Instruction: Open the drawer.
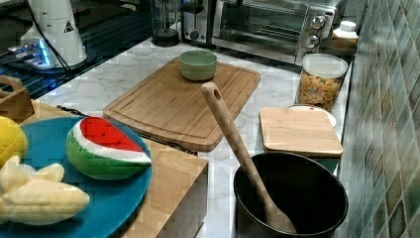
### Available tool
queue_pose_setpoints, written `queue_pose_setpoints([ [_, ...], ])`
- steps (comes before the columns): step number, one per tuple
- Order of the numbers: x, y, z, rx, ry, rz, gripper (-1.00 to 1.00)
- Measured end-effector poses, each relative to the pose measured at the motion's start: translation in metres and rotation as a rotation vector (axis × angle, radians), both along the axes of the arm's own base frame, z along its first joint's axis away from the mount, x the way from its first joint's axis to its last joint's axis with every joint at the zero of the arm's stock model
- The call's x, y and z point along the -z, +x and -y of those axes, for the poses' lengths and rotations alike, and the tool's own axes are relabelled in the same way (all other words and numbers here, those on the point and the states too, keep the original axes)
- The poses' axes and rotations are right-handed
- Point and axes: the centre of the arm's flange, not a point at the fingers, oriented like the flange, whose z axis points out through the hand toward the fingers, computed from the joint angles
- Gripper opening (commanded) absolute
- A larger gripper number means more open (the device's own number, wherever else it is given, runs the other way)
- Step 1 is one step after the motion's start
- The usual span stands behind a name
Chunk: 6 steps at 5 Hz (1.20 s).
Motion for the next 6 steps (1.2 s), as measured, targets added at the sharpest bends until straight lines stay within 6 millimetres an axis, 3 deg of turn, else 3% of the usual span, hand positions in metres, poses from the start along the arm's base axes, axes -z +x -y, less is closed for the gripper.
queue_pose_setpoints([
  [1,0.006,0.003,0.002,-0.129,0.003,0.042,1.00],
  [3,0.042,-0.015,0.025,-0.586,0.017,-0.069,1.00],
  [4,0.061,-0.027,0.056,-0.681,0.046,-0.117,1.00],
  [6,0.085,-0.046,0.147,-0.628,-0.072,-0.105,1.00],
])
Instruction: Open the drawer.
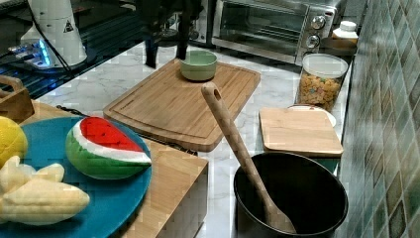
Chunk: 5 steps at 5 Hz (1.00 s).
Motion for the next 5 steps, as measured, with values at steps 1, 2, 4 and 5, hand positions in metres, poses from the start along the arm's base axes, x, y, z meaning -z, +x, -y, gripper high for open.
queue_pose_setpoints([
  [1,0.007,-0.014,0.037,0.053,-0.014,0.032,1.00],
  [2,0.011,-0.025,0.061,0.070,-0.023,0.071,1.00],
  [4,0.015,-0.027,0.067,-0.027,-0.026,0.095,1.00],
  [5,0.018,-0.022,0.062,-0.048,-0.039,0.145,1.00],
])
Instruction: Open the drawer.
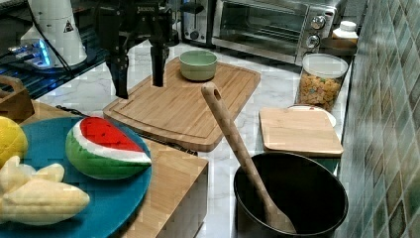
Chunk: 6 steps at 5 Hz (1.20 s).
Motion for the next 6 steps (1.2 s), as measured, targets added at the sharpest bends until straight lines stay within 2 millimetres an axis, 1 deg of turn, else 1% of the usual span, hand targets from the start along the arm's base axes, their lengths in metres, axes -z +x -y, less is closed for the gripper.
queue_pose_setpoints([
  [1,0.009,0.005,-0.005,-0.013,0.001,-0.016,1.00],
  [2,0.029,0.008,-0.006,-0.018,0.011,-0.049,1.00],
  [3,0.061,0.007,-0.003,-0.019,0.020,-0.097,1.00],
  [4,0.090,0.001,0.005,-0.026,0.011,-0.149,1.00],
  [5,0.107,-0.006,0.010,-0.023,0.012,-0.164,1.00],
  [6,0.115,-0.011,0.014,-0.010,0.021,-0.176,1.00],
])
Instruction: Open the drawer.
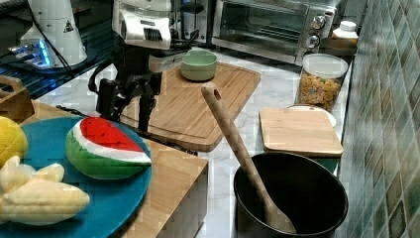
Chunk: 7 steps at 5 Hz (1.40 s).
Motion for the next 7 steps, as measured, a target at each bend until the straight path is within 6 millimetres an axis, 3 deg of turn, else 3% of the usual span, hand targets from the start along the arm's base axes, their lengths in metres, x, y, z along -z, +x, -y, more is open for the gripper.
queue_pose_setpoints([
  [2,0.0107,0.0009,0.0049,0.060,0.031,0.093,1.00],
  [4,0.0092,-0.0007,0.0075,0.098,0.048,0.113,1.00],
  [6,0.0032,-0.0071,0.0112,0.196,0.074,0.193,1.00],
  [7,0.0038,-0.0049,0.0054,0.333,0.088,0.228,1.00],
])
